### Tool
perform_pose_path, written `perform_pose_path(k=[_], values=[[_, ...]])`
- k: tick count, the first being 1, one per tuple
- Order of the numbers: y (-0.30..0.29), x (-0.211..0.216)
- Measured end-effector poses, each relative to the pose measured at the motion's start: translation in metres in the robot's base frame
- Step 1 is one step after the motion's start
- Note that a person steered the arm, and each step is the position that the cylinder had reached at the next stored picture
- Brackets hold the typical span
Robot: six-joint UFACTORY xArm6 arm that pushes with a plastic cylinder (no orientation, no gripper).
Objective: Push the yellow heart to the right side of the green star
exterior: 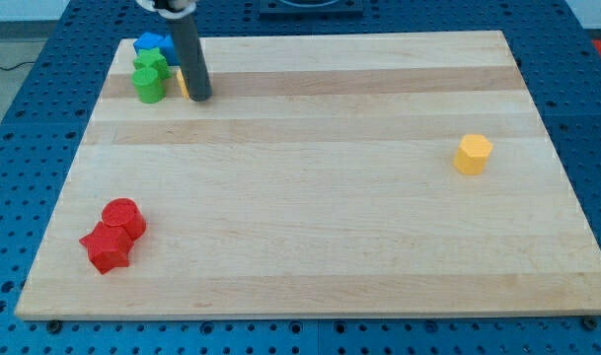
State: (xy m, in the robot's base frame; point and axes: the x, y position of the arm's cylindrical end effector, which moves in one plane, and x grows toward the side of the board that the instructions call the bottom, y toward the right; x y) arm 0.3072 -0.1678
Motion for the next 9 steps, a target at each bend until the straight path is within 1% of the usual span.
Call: perform_pose_path(k=[1, 2, 4, 8, 9], values=[[-0.013, -0.01], [-0.01, -0.004], [-0.017, -0.022], [-0.02, -0.024], [0.02, -0.024]])
